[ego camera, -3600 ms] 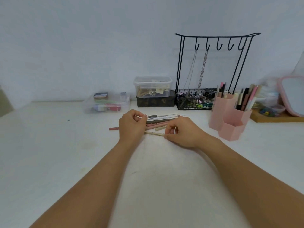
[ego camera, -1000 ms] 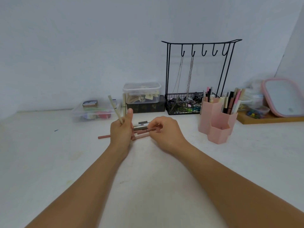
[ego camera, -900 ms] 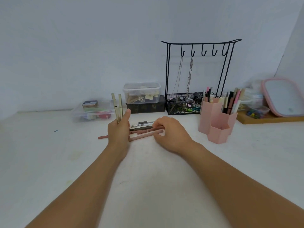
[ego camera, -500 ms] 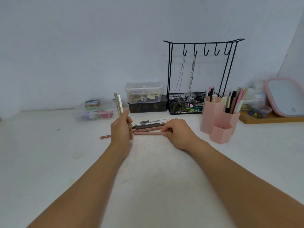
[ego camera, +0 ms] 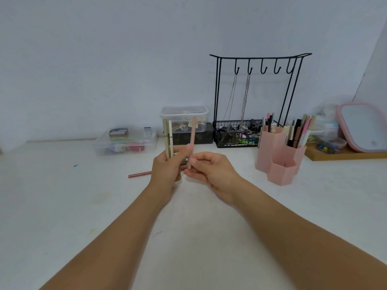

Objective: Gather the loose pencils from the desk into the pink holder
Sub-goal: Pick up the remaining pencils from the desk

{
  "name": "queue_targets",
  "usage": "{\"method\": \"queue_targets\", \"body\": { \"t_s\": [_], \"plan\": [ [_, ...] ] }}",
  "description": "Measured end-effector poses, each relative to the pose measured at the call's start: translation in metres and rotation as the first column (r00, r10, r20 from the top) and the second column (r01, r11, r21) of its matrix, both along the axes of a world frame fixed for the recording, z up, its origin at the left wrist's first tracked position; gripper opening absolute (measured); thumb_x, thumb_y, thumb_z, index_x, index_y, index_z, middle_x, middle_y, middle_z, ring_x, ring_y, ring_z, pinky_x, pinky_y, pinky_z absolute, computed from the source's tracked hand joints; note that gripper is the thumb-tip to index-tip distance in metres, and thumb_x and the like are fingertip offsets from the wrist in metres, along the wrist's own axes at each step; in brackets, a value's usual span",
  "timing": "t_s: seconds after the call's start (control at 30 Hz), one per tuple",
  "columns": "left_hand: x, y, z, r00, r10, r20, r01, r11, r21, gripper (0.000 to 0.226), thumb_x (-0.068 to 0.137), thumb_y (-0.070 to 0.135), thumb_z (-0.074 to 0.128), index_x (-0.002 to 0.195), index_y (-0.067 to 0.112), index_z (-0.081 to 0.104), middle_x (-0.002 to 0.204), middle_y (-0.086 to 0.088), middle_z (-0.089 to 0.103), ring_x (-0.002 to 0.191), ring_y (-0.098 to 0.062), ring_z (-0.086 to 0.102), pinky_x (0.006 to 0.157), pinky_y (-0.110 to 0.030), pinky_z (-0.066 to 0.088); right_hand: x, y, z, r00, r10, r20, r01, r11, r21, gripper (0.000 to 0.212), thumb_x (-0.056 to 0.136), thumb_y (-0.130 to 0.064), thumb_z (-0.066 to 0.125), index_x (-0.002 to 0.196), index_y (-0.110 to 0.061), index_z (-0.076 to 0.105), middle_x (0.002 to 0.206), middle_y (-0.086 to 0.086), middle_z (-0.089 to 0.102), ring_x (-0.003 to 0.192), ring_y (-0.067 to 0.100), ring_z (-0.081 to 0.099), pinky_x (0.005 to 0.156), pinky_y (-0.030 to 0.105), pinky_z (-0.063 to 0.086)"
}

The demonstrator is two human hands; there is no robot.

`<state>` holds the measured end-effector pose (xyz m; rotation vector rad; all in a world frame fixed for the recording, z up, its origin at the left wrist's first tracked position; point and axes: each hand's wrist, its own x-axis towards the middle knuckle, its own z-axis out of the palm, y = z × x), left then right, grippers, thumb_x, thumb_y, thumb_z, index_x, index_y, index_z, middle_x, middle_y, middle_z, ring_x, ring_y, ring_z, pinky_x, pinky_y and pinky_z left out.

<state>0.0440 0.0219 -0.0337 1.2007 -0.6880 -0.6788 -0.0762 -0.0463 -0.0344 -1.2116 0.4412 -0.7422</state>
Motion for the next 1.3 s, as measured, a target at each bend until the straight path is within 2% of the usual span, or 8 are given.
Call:
{"method": "queue_targets", "body": {
  "t_s": [0.13,0.23,0.4,0.63,0.77,0.9,1.07,1.3],
  "plan": [
    [-0.003,-0.002,-0.004,1.000,-0.029,-0.006,0.029,0.999,-0.034,0.018,0.081,0.031,0.083,0.089,0.019,0.072,0.083,-0.015,0.076,0.074,-0.029,0.075,0.066,-0.035,0.060,0.009,0.011,-0.005,0.999,0.028,-0.014,-0.029,0.998,-0.053,0.007,0.092,0.002,0.064,0.097,0.004,0.068,0.086,0.018,0.072,0.076,0.022,0.072,0.074,0.026,0.061],
    [0.000,-0.006,-0.007,1.000,0.007,-0.002,-0.007,1.000,0.013,0.026,0.083,0.040,0.080,0.090,0.015,0.074,0.092,-0.018,0.076,0.088,-0.035,0.074,0.085,-0.048,0.061,0.010,0.016,-0.006,0.999,0.051,-0.018,-0.051,0.998,-0.043,0.004,0.092,0.004,0.064,0.095,0.004,0.066,0.083,0.016,0.070,0.071,0.021,0.071,0.073,0.029,0.062],
    [0.002,-0.011,-0.012,0.997,0.036,0.066,-0.040,0.998,0.052,0.041,0.096,0.047,0.062,0.066,0.019,0.052,0.060,0.001,0.052,0.062,-0.023,0.052,0.068,-0.041,0.045,0.008,0.016,-0.008,0.995,0.030,-0.100,-0.044,0.990,-0.136,0.008,0.087,0.010,0.067,0.094,0.006,0.065,0.080,0.013,0.066,0.065,0.020,0.069,0.069,0.028,0.062],
    [0.006,-0.010,-0.009,0.996,0.045,0.075,-0.050,0.997,0.066,0.037,0.106,0.046,0.044,0.087,0.014,0.050,0.060,0.000,0.050,0.054,-0.015,0.049,0.052,-0.030,0.042,0.005,0.002,-0.006,0.955,-0.203,-0.218,0.092,0.897,-0.432,0.013,0.078,-0.005,0.082,0.082,-0.010,0.071,0.073,0.006,0.069,0.060,0.010,0.062,0.056,0.022,0.051],
    [0.012,-0.010,-0.006,0.992,0.117,0.050,-0.121,0.990,0.078,0.029,0.108,0.037,0.042,0.090,0.017,0.050,0.060,0.001,0.040,0.051,-0.013,0.040,0.045,-0.025,0.036,-0.008,-0.022,-0.007,0.854,-0.470,-0.223,0.168,0.654,-0.737,0.024,0.074,-0.030,0.086,0.088,-0.018,0.071,0.085,-0.006,0.070,0.063,-0.002,0.056,0.065,0.016,0.046],
    [0.016,-0.005,0.000,0.989,0.143,0.029,-0.146,0.983,0.110,0.020,0.107,0.032,0.047,0.097,0.019,0.058,0.061,0.001,0.039,0.049,-0.011,0.032,0.043,-0.024,0.029,-0.024,-0.046,-0.007,0.689,-0.647,-0.326,-0.037,0.418,-0.908,0.023,0.089,-0.037,0.070,0.108,-0.024,0.066,0.105,-0.008,0.062,0.089,0.008,0.055,0.080,0.025,0.046],
    [0.017,-0.002,0.003,0.982,0.179,-0.054,-0.171,0.976,0.138,0.039,0.103,0.040,0.055,0.073,0.018,0.042,0.052,0.003,0.034,0.047,-0.012,0.027,0.043,-0.025,0.025,-0.033,-0.059,-0.010,0.616,-0.653,-0.441,-0.175,0.431,-0.885,0.017,0.091,-0.030,0.069,0.107,-0.023,0.067,0.108,-0.005,0.063,0.099,0.016,0.056,0.089,0.031,0.047],
    [0.018,-0.005,-0.002,0.976,0.216,-0.012,-0.213,0.968,0.131,0.040,0.104,0.041,0.051,0.074,0.015,0.049,0.064,-0.003,0.045,0.054,-0.015,0.042,0.056,-0.029,0.040,-0.031,-0.059,-0.009,0.629,-0.632,-0.453,-0.177,0.451,-0.875,0.006,0.092,-0.021,0.068,0.095,-0.022,0.073,0.099,-0.004,0.065,0.091,0.017,0.060,0.086,0.032,0.051]
  ]
}}
